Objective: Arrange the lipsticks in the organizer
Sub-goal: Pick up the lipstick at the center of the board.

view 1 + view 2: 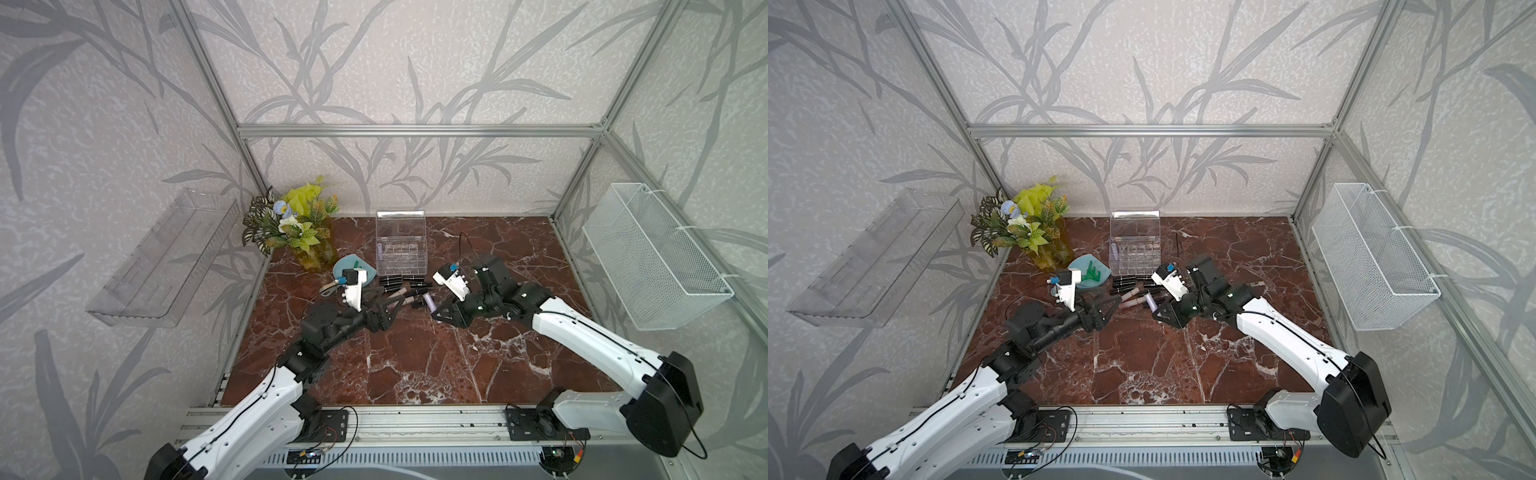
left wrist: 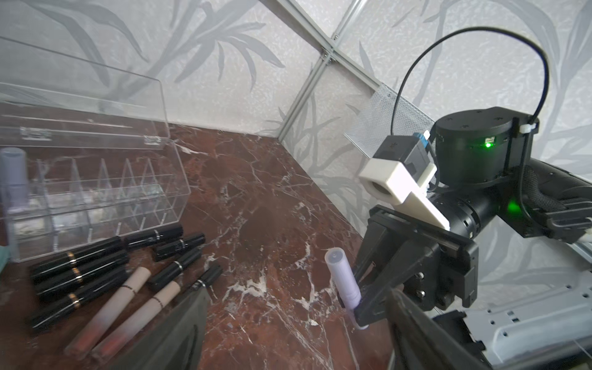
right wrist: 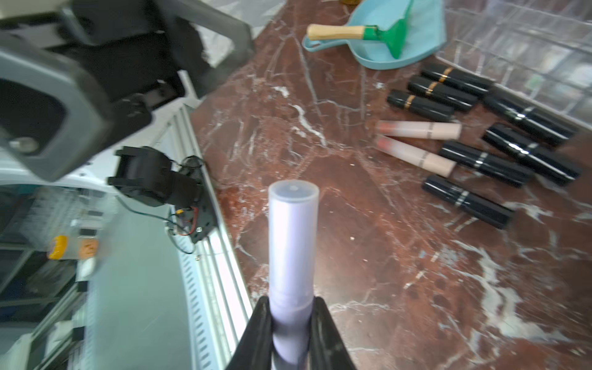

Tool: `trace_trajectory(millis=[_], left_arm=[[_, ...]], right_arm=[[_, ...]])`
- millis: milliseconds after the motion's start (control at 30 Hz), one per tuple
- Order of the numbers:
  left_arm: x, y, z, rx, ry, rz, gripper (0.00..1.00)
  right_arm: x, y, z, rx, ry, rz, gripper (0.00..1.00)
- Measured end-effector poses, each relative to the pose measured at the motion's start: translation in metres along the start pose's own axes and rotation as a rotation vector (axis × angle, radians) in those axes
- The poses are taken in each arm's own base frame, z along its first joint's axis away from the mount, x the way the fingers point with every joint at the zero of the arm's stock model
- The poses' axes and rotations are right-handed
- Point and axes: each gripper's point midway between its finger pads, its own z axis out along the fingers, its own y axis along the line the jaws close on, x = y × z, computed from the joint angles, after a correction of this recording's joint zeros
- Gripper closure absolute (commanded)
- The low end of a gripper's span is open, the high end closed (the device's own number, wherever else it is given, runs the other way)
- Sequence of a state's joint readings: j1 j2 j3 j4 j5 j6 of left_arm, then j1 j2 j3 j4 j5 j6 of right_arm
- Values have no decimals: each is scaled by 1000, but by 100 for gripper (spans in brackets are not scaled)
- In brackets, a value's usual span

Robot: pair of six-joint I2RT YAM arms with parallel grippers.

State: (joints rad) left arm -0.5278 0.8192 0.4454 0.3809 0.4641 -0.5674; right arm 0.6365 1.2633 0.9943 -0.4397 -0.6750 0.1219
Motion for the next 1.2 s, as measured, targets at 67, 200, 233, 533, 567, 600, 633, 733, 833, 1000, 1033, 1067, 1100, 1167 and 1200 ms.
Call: trace_trajectory(millis=[67,200,233,533,567,600,633,733,833,1000,1033,1067,1100,1167,1200], left_arm=[[-2,-9,4,55,21,-20,16],[-10,-33,9,176,44,-44,19],[-12,-39,10,205,51,-50,20],[-4,-66,11,363,159,-67,27],[-1,-67,11,370,173,-70,27],[1,-67,12,374,182,-74,28],[3,-67,12,381,194,-77,30],[7,-70,14,400,218,-90,36],[8,-75,15,426,227,-89,43],[12,-84,17,466,250,-88,64],[12,-85,17,473,252,-85,67],[13,-87,16,480,256,-84,70],[13,-87,16,481,257,-83,70],[14,-88,16,483,261,-83,71],[15,-88,16,483,262,-83,71]], right_arm=[[-4,13,-5,-56,-19,-6,88],[-10,38,-16,-158,-57,-24,88],[-11,43,-18,-177,-63,-27,88],[-14,61,-23,-278,-74,-23,88],[-15,62,-24,-287,-76,-24,88],[-16,63,-24,-292,-77,-24,88],[-16,63,-24,-295,-76,-22,88],[-15,65,-24,-308,-72,-19,88],[-16,66,-23,-319,-71,-19,88],[-14,67,-18,-330,-56,-16,88],[-13,67,-17,-332,-51,-13,88],[-12,66,-16,-332,-47,-11,88],[-12,67,-15,-337,-43,-10,88],[-11,67,-14,-339,-41,-13,88],[-11,67,-14,-340,-41,-14,88]])
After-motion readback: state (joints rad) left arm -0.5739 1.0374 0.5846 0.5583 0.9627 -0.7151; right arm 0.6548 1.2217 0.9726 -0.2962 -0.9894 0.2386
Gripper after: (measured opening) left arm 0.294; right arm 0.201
